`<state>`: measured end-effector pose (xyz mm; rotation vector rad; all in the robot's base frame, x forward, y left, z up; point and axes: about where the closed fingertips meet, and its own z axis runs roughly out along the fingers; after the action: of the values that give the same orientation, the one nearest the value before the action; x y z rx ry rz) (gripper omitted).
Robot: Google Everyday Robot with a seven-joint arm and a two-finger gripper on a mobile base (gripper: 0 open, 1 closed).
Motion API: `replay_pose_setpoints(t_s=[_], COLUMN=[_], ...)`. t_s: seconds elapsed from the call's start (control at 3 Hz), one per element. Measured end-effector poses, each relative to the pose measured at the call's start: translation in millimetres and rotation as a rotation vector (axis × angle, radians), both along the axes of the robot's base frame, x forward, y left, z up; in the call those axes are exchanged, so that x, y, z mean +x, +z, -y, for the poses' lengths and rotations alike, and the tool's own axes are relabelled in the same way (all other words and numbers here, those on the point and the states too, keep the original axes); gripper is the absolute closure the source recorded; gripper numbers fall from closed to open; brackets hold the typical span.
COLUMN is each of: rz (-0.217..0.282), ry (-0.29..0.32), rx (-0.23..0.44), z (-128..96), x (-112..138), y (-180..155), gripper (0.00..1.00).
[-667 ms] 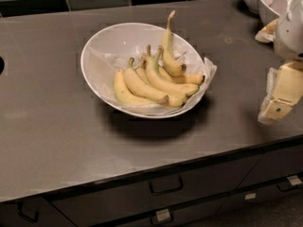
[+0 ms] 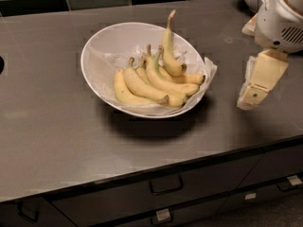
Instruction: Pick banana from white bowl
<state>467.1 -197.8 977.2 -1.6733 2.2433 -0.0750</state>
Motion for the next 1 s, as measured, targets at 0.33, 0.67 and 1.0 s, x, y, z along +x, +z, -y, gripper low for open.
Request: replay_pose_setpoints(t_s=[0.33, 0.67, 1.0], rz=[-0.016, -0.016, 0.002], ry=[-0.081, -0.081, -0.05], rx=[0.055, 0.056, 0.088], z=[-13, -13, -46], x=[28, 28, 44], y=[-14, -13, 1], gripper=[0.0, 0.0, 0.0])
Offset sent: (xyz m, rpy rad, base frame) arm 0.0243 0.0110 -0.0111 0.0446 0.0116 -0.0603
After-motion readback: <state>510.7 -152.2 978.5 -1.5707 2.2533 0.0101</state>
